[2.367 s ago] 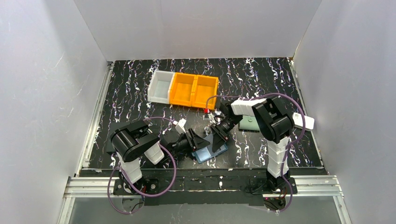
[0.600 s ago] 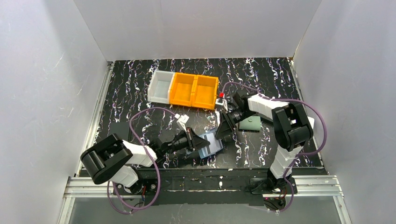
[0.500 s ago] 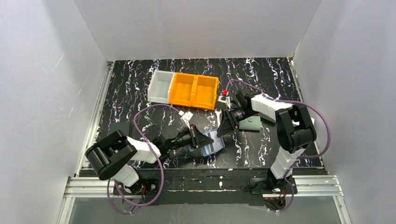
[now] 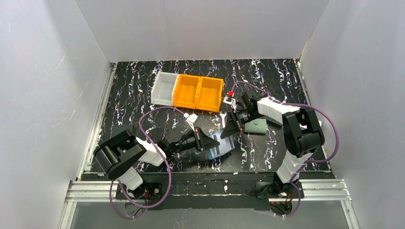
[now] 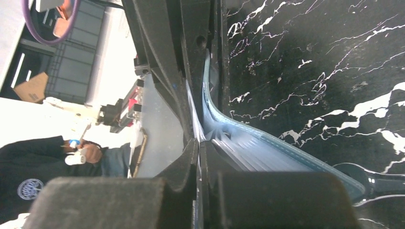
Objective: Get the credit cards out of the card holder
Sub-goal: Remove the credit card from the card holder.
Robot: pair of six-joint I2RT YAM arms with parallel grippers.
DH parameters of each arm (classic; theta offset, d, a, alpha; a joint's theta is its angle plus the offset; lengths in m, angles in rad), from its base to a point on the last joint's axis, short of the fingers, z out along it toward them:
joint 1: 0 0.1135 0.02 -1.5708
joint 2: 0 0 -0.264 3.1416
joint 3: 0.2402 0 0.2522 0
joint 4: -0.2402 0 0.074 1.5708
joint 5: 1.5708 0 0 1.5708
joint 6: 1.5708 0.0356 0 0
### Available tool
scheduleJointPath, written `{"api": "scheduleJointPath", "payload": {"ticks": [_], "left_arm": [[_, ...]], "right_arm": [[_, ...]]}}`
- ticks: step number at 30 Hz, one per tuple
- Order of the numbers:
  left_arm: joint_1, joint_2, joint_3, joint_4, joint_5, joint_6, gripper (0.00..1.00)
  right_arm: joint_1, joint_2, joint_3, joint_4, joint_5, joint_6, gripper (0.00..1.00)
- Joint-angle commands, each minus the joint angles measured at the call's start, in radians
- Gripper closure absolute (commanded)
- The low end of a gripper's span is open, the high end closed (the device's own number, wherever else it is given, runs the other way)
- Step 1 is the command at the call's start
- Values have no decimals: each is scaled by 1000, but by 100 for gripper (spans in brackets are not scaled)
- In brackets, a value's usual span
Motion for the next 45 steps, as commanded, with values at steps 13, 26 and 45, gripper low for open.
{"api": "scheduleJointPath", "payload": {"ticks": [13, 26, 45], "left_arm": [[72, -46, -88, 125, 34, -32, 68], [104, 13, -70, 137, 91, -87, 100], [173, -42, -182, 142, 97, -81, 100]], "right_arm": [[7, 30, -7, 23, -23, 21, 99], [8, 50, -5, 17, -10, 12, 99], [6, 104, 31, -73, 77, -89, 99]]}}
